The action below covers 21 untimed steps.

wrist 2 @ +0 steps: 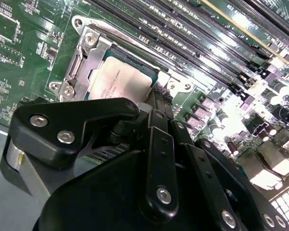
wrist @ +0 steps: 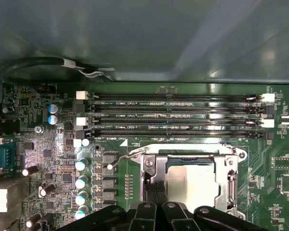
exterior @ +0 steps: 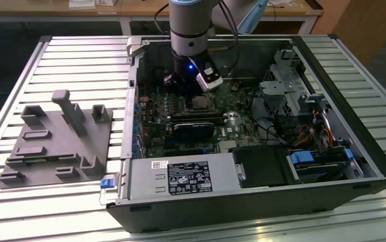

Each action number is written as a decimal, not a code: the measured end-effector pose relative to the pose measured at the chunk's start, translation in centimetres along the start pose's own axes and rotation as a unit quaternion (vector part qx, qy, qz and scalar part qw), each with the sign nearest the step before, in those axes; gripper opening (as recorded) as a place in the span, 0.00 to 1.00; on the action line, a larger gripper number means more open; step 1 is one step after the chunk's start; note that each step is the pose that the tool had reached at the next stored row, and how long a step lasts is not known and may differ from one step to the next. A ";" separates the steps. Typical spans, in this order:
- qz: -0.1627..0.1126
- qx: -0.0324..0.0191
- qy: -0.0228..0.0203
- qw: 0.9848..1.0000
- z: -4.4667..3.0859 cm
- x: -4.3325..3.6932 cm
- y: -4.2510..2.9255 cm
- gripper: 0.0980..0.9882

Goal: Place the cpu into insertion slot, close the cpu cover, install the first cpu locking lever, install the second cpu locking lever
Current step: 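Close the cpu cover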

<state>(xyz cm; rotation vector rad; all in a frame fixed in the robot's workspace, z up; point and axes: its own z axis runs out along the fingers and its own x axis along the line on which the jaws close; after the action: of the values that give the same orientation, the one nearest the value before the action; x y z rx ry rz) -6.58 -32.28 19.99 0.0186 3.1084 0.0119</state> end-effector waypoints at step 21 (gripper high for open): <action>0.000 0.000 0.003 1.000 -1.10 -3.03 0.03 0.01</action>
<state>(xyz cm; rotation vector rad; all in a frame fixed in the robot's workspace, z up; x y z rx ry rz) -3.59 -32.29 21.19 0.0187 3.1137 0.0106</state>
